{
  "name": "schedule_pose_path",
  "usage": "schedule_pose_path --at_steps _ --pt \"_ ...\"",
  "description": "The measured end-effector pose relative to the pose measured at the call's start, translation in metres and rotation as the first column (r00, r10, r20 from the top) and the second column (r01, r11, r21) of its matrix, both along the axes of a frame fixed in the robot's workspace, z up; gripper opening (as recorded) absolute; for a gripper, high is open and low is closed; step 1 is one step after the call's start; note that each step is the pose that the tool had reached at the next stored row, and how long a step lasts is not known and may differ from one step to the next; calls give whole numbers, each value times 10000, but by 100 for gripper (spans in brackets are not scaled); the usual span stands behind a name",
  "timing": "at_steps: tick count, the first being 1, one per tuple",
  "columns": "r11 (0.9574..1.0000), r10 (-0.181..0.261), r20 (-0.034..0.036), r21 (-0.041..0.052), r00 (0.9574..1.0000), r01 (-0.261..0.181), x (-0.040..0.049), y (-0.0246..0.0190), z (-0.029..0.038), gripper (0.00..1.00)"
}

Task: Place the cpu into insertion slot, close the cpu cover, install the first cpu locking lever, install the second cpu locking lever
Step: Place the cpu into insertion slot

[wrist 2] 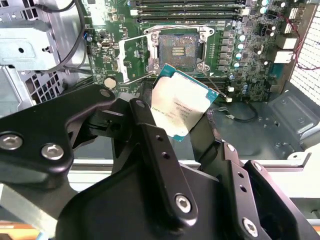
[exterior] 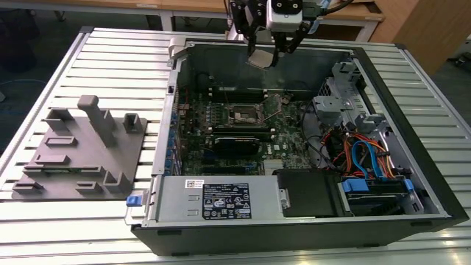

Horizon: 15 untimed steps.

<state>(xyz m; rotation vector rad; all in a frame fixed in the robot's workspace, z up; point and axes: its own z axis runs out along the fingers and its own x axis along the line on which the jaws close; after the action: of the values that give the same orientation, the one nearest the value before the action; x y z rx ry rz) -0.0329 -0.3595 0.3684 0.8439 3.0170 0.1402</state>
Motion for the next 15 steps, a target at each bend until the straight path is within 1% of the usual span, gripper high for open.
schedule_pose_path --at_steps 8,15 --pt "10000 -40 0 0 10000 40 0 0 0 54" --pt "9990 -458 0 0 9990 458 0 0 0 54"
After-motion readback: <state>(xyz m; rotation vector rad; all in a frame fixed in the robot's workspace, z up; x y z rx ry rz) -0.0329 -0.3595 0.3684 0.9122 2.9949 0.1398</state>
